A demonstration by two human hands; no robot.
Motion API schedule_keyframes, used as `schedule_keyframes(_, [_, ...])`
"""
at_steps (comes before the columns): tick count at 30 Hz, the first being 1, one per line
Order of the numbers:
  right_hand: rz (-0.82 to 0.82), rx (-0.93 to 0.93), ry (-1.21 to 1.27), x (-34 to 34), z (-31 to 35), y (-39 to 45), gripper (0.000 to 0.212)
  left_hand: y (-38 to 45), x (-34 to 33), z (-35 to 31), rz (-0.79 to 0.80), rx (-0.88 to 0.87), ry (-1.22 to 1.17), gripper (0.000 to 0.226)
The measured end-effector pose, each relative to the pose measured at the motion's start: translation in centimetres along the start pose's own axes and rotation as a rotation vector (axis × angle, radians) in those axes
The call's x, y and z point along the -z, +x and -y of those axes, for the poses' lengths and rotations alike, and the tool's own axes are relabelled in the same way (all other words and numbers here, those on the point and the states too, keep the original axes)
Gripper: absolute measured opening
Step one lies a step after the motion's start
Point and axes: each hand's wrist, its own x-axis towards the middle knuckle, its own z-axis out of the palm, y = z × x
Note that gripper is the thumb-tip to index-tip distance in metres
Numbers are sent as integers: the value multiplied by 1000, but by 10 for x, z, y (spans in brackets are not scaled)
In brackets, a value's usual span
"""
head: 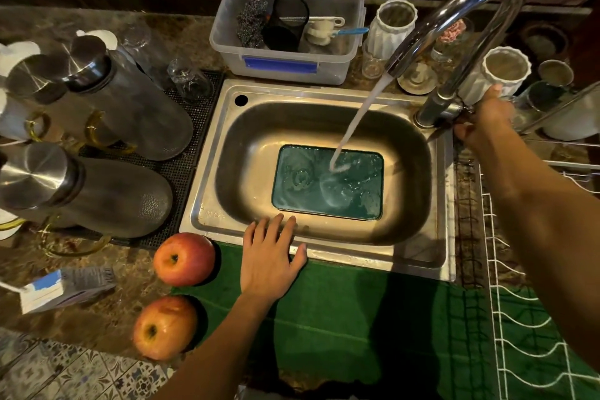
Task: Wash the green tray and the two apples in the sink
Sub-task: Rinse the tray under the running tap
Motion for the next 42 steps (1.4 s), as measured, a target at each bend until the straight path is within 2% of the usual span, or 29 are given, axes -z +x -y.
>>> schedule_keyframes(4, [10, 2, -3, 0, 1, -6, 33, 0, -1, 0, -14, -7, -10, 56])
schedule_keyframes(10, [11, -15, -45, 4, -5, -15, 50, 0, 4, -3, 3, 1, 4, 56])
schedule_keyframes(12, [-14, -40, -38, 6, -14, -17, 38, 1, 8, -6, 16, 27, -10, 57])
schedule_keyframes(14, [-41, -44, -71, 5, -29, -22, 15, 10, 14, -10, 18, 52, -50, 58])
schedule_keyframes(18, [-31, 44, -363, 7, -79, -38, 22, 55, 27, -13, 37, 114, -252, 54])
schedule_keyframes(20, [32, 39, -457, 9, -103, -48, 17, 81, 26, -11, 63, 200, -456, 51])
schedule_keyframes(23, [119, -61, -536, 11, -129, -51, 23, 120, 17, -1, 74, 423, -725, 50])
schedule_keyframes(27, [153, -131, -600, 16, -151, -47, 21, 157, 1, 19, 178, 683, -826, 47])
schedule_keyframes(32, [208, -189, -788, 25, -167, -32, 26, 177, -21, 33, 268, 784, -842, 43])
schedule_keyframes(37, [157, -267, -716, 23, -178, -22, 26, 185, -35, 35, 276, 852, -902, 30])
schedule_keyframes(42, [187, -431, -463, 12, -172, -36, 25, 189, -34, 35, 247, 1039, -1187, 10])
